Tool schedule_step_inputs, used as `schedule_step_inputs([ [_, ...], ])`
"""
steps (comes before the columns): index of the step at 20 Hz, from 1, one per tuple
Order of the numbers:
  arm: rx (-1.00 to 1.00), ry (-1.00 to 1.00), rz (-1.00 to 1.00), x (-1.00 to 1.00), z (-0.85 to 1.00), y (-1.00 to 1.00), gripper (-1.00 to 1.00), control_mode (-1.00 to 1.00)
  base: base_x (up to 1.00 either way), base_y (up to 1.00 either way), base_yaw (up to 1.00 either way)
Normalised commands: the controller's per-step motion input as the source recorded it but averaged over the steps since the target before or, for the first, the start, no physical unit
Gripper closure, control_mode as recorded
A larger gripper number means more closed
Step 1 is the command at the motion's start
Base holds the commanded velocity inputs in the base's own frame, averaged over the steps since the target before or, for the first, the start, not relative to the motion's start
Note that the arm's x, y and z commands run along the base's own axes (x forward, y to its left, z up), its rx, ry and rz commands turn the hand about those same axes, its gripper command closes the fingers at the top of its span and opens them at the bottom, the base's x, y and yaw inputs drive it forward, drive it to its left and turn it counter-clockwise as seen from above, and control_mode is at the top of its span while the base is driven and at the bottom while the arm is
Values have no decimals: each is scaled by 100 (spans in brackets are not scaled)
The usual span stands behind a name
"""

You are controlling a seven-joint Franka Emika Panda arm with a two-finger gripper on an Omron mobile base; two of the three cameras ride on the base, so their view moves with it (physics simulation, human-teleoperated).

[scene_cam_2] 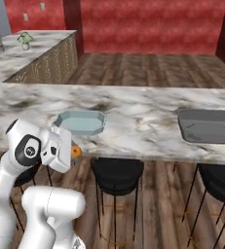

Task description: Place the cold items (tangerine and orange) from the fridge in one tupperware on the dining counter. Place the warm items (kebab skewer and hot dog) in the stove area in another tupperware.

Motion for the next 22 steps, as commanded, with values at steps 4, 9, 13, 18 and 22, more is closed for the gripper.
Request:
schedule_step_inputs([
  [4, 0, 0, 0, 0, 0, 0, 100, 100, 38, -100, 0],
  [9, 0, 0, 0, 0, 0, 0, 100, 100, 4, -100, -2],
  [13, 0, 0, 0, 0, 0, 0, 100, 100, 36, -97, -2],
  [18, 0, 0, 0, 0, 0, 0, 100, 100, 65, -24, 0],
  [22, 0, 0, 0, 0, 0, 0, 100, 100, 50, 9, -2],
])
